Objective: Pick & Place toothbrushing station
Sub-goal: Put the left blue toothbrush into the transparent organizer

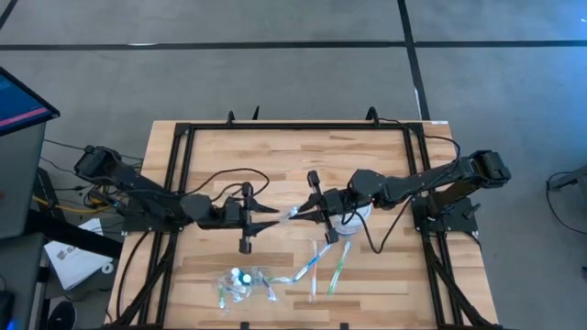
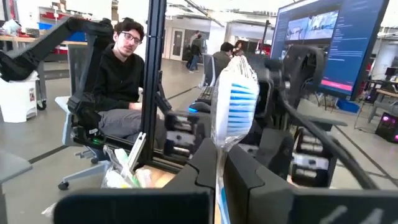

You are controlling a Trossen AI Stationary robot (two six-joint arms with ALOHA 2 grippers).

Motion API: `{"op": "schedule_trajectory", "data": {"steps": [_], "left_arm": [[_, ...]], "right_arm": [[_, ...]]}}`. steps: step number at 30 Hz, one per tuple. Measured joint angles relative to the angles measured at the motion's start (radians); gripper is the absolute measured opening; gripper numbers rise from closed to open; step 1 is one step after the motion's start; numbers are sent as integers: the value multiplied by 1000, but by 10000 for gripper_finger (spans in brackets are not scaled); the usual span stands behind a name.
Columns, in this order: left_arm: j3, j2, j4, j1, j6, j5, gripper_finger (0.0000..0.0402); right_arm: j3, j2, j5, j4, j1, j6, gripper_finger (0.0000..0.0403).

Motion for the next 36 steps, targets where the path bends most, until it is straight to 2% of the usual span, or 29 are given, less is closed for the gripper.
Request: {"op": "schedule_trajectory", "data": {"steps": [4,10,16,24,28,36], "left_arm": [[92,0,-177,4,-22,-49,139],[217,0,-363,4,-29,-53,160],[267,0,-483,7,-77,-66,168],[267,0,-483,42,-105,-36,163],[267,0,-484,57,-127,15,153],[267,0,-484,61,-127,19,97]], "right_arm": [[0,0,19,-13,0,0,0],[0,0,20,-24,0,0,0],[0,0,22,-30,0,0,0],[0,0,43,-30,0,0,0],[0,0,49,-30,-2,-5,0],[-1,0,49,-33,-2,-8,0]]}}
